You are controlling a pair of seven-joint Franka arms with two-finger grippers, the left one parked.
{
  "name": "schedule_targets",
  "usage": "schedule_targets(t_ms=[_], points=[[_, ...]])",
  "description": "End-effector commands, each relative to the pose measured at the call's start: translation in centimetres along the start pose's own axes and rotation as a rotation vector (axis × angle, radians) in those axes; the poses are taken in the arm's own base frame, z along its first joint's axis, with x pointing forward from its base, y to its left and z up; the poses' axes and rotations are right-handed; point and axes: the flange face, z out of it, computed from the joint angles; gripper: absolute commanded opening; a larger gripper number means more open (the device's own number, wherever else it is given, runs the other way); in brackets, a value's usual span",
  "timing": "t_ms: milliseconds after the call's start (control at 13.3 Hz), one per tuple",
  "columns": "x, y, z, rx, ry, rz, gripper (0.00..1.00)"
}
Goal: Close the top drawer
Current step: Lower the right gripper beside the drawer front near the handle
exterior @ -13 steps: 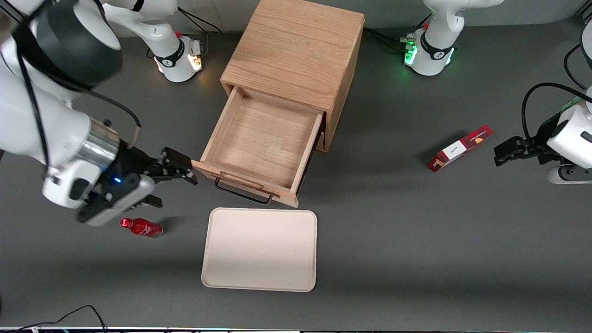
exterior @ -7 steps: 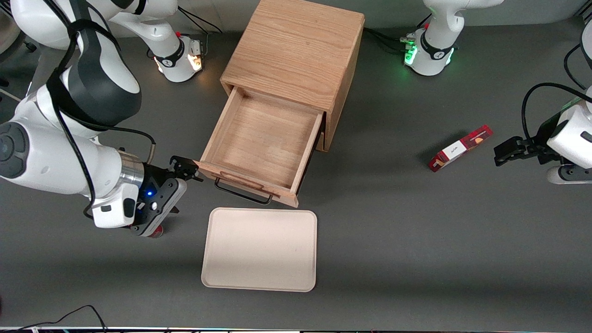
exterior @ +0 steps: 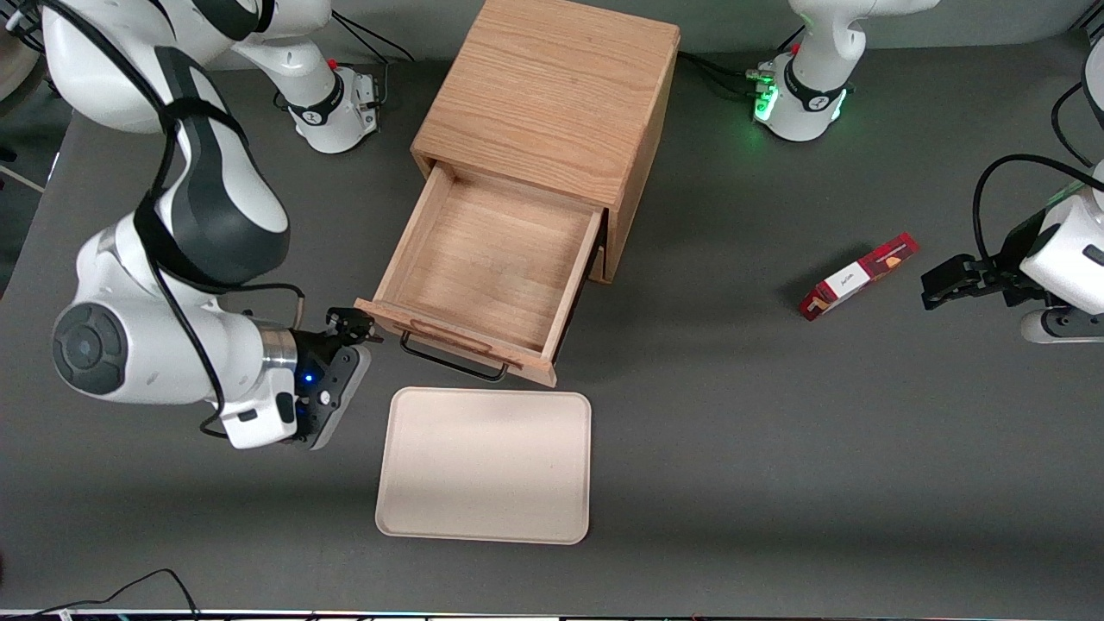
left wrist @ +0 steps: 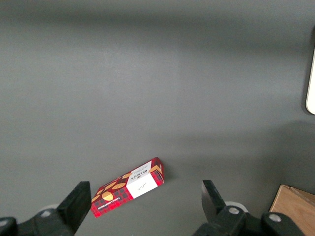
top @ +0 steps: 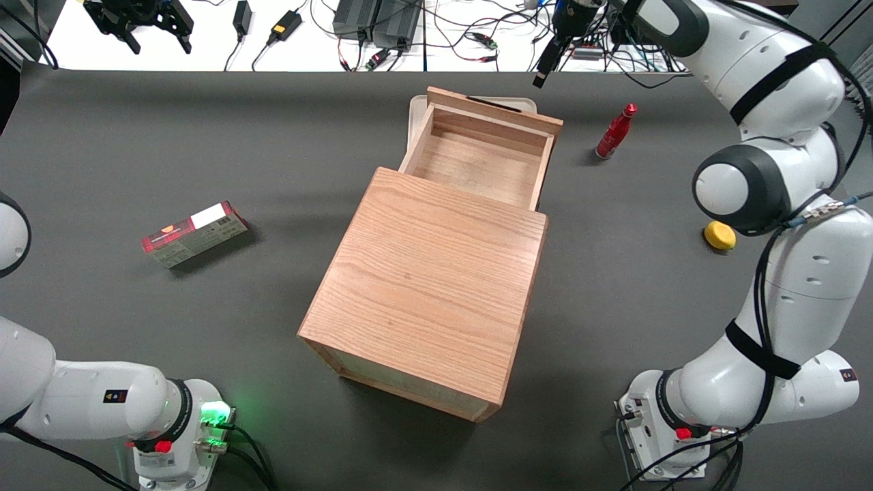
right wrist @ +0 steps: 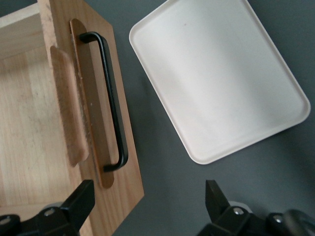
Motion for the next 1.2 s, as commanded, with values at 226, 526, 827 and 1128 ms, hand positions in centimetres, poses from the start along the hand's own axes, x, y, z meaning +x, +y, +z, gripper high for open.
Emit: schedule_targets(t_ms=[226,526,827,1128], points=[[1.5,2.7,3.4,0.078,0.054,0.054,1.0],[2.0,2.2,4.3,0.116,0.062,0.092,1.0],[3.3,0.7,4.6,0.126,0.064,0.105,1.0],[4.0,0.0,5.0,0.123,0.068,0.103,1.0]])
